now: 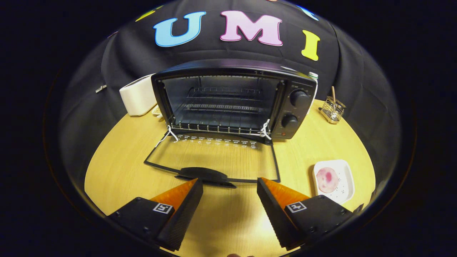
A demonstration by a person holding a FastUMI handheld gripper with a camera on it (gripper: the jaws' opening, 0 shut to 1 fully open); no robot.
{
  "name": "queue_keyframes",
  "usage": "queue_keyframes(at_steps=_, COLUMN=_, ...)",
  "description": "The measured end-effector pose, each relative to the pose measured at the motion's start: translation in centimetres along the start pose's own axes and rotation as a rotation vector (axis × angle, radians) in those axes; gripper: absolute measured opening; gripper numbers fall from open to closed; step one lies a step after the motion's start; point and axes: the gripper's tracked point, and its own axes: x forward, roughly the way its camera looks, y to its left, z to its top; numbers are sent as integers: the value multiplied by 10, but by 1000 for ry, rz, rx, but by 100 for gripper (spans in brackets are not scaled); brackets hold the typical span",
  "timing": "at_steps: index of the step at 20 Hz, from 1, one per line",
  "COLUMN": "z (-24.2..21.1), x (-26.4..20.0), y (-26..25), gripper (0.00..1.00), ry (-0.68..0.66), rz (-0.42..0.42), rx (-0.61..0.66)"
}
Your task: Open the toaster oven, put the food inside, and close the toaster oven door.
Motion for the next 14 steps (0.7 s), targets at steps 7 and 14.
queue_keyframes(at_steps=7, z=14, x=-33, y=-102, gripper=99, ry=21, rz=-11, rx=24)
queue_keyframes(at_steps=14, z=18, x=-47, y=-227, gripper=99, ry=113, rz=-34, rx=9)
